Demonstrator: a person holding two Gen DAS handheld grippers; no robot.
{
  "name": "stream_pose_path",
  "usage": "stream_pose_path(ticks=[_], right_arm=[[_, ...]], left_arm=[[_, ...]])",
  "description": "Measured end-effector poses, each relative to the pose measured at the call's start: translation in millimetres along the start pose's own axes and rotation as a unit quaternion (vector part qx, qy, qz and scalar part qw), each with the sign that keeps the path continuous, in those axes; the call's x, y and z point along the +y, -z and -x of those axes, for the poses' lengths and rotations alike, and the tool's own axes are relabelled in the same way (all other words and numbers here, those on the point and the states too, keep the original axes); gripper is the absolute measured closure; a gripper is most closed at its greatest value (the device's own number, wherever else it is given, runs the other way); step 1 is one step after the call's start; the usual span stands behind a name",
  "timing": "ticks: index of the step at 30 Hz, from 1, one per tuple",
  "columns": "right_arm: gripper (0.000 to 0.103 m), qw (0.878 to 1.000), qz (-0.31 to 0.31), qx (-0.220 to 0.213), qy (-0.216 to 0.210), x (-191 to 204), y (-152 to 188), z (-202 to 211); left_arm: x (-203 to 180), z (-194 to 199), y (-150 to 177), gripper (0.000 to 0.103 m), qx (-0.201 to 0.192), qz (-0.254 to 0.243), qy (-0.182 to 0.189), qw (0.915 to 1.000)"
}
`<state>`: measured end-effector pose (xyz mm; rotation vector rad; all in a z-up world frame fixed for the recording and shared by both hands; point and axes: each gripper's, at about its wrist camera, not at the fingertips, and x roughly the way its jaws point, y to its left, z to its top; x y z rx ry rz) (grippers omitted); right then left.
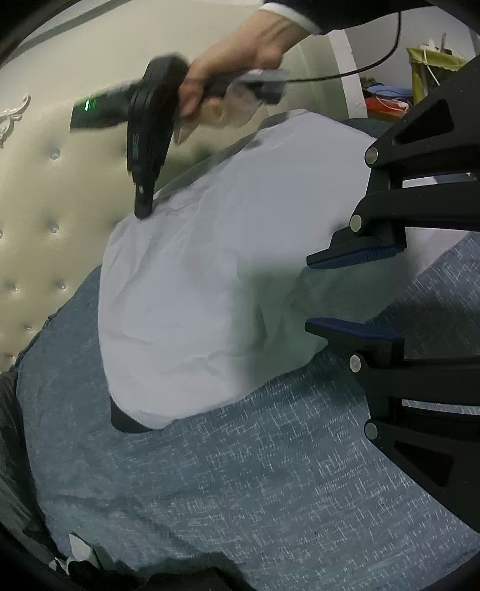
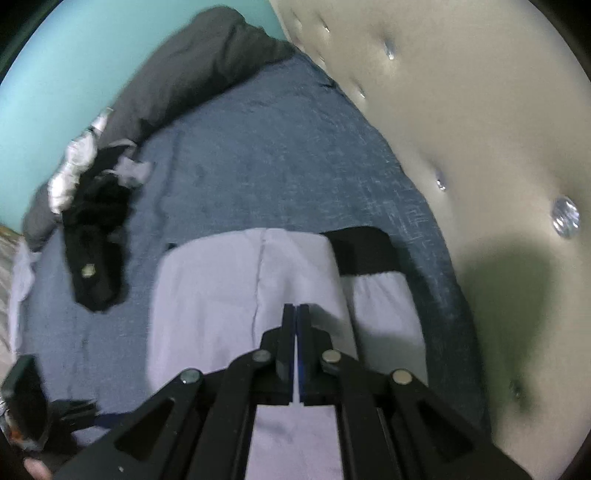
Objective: Fold clothes
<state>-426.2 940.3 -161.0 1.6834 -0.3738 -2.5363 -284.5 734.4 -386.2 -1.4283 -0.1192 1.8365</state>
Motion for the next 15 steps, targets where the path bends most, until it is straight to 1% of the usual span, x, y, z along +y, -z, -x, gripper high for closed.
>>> stream_pose_path(ticks=[3,6,7,10,13,15], right_arm=[[0.103,0.999,-0.019,0.03,0.037,-13,-1,-19],[0.103,0.998,-0.021,0.037,0.054,-18,0,-25],[0.103,0.998,-0.026,0.035,0.05,-20,-1,-23],[0.103,0.998,-0.036,0.01,0.042,-25,-1,-3],[0.103,0.999,-0.034,-0.003,0.016,-25,10,23],[0.103,1.0,-0.024,-0.008,-0.007,-17,26,36]], left_arm=[[3,2,3,0.073,-0.001,0.0,-0.002,1.0],[8,8,7,0.073,0.0,0.001,-0.005,1.0],[9,9,8,0.073,0.0,0.002,-0.006,1.0],[10,13,7,0.073,-0.001,0.006,-0.002,1.0],[6,10,5,0.073,-0.002,0.002,0.004,1.0],[0,9,5,0.073,-0.001,-0.004,0.01,0.9999]])
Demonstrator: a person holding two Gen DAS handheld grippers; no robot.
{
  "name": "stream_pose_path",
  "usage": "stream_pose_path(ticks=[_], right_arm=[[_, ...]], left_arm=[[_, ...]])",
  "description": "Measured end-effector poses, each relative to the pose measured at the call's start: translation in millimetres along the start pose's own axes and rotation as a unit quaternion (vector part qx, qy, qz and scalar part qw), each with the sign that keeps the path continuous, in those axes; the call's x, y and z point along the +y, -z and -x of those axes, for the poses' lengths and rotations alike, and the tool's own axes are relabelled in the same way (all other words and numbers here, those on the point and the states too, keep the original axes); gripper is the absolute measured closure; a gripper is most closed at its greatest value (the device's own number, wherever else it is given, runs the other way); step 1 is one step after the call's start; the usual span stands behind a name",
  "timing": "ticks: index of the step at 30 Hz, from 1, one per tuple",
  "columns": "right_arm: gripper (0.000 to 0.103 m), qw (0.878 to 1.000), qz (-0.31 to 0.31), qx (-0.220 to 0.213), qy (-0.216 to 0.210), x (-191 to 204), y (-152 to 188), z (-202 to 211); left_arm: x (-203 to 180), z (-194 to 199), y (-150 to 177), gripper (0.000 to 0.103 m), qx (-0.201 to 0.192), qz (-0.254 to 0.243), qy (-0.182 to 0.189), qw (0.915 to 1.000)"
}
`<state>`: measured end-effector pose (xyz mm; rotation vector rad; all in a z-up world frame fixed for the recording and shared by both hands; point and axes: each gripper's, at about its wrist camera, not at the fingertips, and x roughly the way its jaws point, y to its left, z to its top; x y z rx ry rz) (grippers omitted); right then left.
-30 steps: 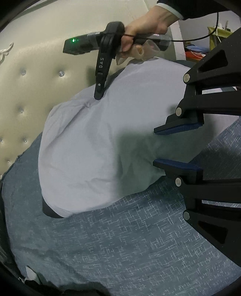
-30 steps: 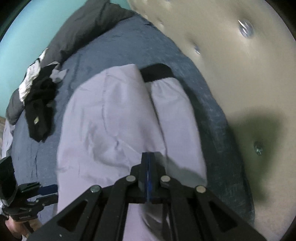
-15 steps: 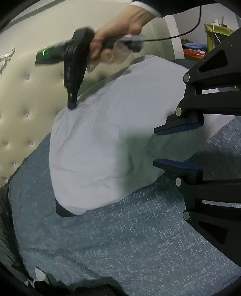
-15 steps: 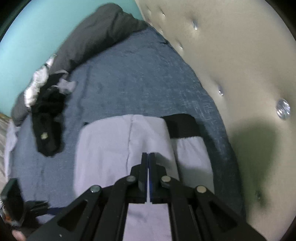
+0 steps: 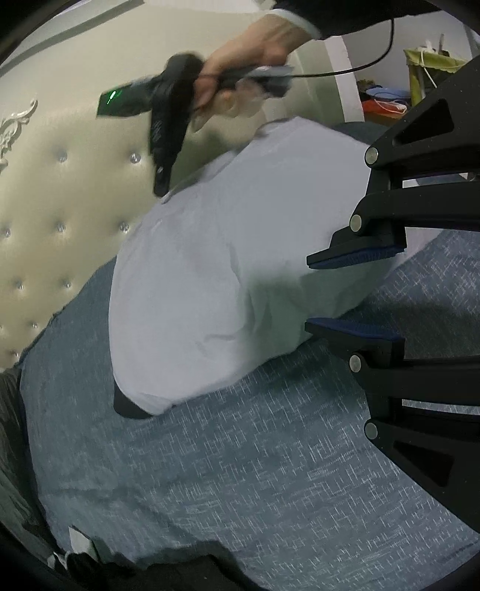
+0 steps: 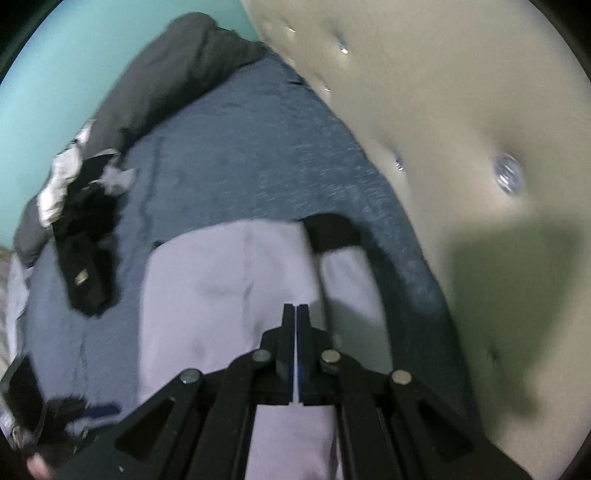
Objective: Fold clothes
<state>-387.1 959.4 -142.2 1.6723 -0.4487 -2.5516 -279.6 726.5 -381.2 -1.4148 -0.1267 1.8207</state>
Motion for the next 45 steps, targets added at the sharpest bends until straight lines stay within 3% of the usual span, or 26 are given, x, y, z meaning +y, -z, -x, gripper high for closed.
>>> stream_pose_path(ticks=[4,11,19,26,32,45], right_arm=[[0.103,1.0,-0.002,-0.006,-0.019,4,40,18],[0.103,0.999,-0.04,-0.012,-0.008,-17,98,19],[0.103,0.995,-0.066,-0.067,-0.009,-21,129,60],[0.103,0.995,-0.08,-0.065,0.013,-28,156,51],[0.103,0.991,-0.087,-0.095,0.018,-23,162,64],[0.103,0.989,-0.071,-0.124,0.042,35,191,83]], left_arm=[[-13,-6,1,0.073,0.006,-0.018,0.008,0.9998],[-27,-23,17,0.073,0.031,-0.038,0.012,0.9987],[-31,-3,27,0.073,0.009,-0.035,0.028,0.9989],[-35,-22,40,0.073,0.029,-0.058,0.016,0.9977],[-33,-10,39,0.073,0.011,-0.061,0.019,0.9979],[-26,37,55,0.073,-0.025,-0.072,0.018,0.997]])
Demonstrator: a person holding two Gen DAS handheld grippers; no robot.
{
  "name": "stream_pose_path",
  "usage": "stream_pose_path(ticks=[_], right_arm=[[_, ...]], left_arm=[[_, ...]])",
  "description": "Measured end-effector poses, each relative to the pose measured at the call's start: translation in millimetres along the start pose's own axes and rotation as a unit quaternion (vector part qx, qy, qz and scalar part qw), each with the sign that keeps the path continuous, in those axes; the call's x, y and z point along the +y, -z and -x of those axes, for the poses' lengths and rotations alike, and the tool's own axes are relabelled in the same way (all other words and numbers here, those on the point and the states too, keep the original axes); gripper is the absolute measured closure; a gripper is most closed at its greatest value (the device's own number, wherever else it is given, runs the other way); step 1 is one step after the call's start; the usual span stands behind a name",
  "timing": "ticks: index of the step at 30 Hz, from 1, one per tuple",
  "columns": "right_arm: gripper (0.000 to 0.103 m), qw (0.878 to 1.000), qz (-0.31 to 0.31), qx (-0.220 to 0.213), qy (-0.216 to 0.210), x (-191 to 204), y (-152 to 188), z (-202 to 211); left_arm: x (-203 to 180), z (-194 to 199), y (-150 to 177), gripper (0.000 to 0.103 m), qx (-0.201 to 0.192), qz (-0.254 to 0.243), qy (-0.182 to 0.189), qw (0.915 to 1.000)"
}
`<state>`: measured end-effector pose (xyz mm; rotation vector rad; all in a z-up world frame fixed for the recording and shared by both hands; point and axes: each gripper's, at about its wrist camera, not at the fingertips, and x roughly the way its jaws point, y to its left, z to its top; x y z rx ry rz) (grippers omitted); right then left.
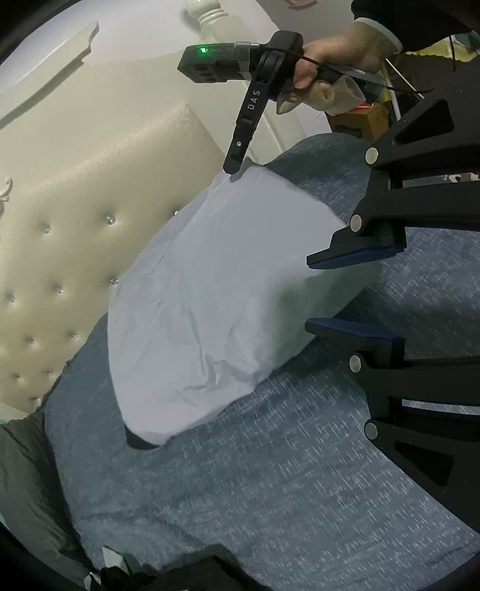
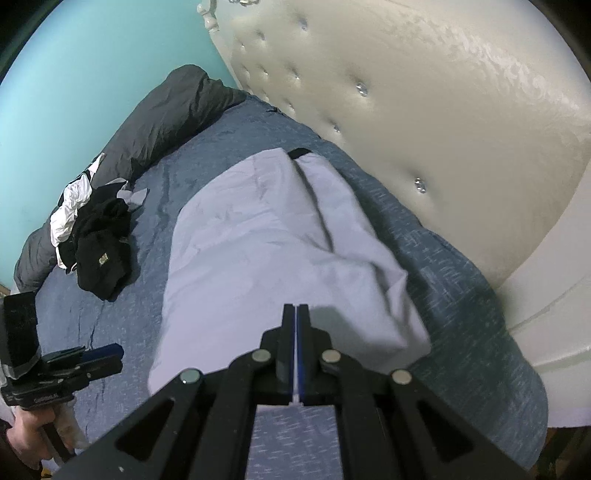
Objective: Fold clothes
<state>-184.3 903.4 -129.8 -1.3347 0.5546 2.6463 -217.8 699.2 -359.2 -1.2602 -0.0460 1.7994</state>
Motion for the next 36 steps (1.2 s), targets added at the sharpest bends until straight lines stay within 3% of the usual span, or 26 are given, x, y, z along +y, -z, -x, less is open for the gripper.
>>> stream_pose_path(ticks=[15,36], right_arm=[[0.103,0.998,0.023,-0.057,0.012,86,33,31],[0.103,0.992,0.019,-0.115,0.042,153,101,86]], left_arm=[[20,62,26,0.073,-0.044,-0.016,-0.01,0.9988],[22,126,74,0.071,-0.094,-0.053,0.011,0.9941]])
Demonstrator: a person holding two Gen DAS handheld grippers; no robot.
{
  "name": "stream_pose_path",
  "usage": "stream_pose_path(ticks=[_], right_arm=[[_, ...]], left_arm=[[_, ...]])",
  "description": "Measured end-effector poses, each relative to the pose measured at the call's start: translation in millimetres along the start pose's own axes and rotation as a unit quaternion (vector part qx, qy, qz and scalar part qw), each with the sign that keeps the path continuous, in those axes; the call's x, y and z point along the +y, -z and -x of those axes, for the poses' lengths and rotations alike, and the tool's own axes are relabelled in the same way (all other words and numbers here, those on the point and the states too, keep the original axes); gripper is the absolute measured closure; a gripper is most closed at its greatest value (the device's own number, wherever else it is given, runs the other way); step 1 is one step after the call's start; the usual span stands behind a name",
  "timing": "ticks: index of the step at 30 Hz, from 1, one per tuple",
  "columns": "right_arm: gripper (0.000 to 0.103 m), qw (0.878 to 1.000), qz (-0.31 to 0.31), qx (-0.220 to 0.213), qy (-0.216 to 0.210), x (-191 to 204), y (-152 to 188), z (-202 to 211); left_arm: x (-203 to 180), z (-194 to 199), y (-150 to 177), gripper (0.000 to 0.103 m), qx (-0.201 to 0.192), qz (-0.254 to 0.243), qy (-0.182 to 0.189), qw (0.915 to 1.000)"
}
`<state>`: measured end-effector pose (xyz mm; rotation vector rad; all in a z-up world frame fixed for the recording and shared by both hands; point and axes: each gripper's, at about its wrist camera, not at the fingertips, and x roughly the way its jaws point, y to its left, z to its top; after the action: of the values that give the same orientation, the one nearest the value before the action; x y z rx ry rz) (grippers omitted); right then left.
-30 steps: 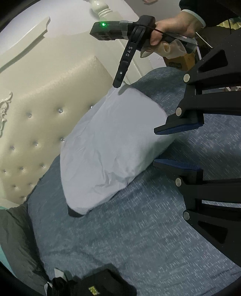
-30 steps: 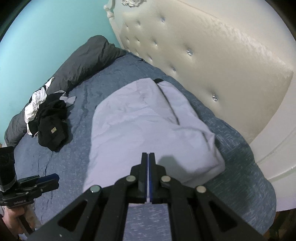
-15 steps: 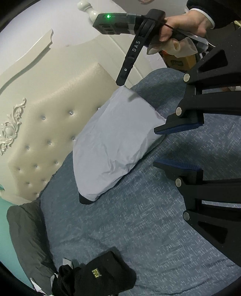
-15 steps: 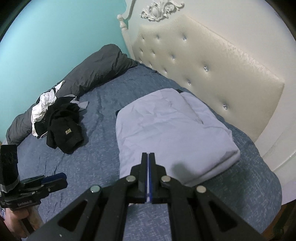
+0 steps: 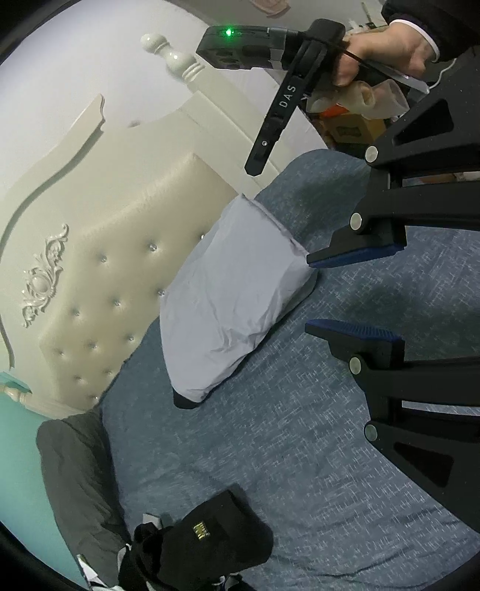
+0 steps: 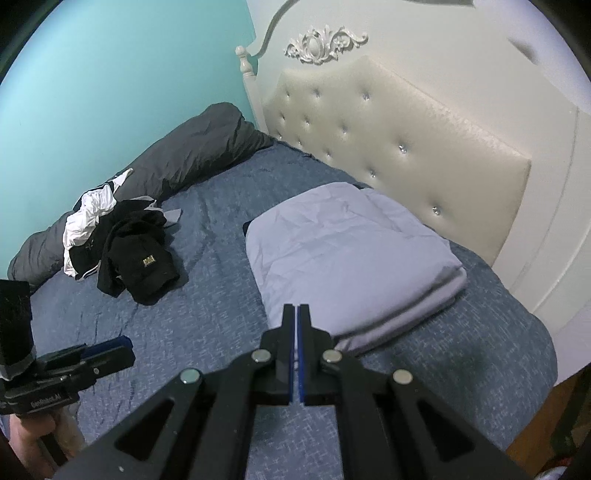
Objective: Fold clothes
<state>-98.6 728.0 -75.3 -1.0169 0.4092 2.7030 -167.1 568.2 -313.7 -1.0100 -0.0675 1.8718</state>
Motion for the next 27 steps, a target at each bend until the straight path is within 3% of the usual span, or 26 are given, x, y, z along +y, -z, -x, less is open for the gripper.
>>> stream_pose_path(ticks=[6,10,15,27], right_arm=[[0.103,1.0,0.0,-0.016,0.0,16,16,24],[0.102,1.0,0.009,-0.028,-0.004,32,28,50],[0.101,0.999,0.02,-0.037,-0.009,52,43,86],[0.096,0.999,-0.004,-0.04,-0.001,63,75,145]], left_arm=[[-6,33,14,0.071,-0.021,-0.012,-0.005,0.9997],[-17,59,23,0.064,-0.035,-0.02,-0.01,0.9992],[-37,92,38,0.062,-0.046,-0.028,-0.016,0.9984],[-62,141,65,0.056,-0.058,-0.045,-0.034,0.9967]])
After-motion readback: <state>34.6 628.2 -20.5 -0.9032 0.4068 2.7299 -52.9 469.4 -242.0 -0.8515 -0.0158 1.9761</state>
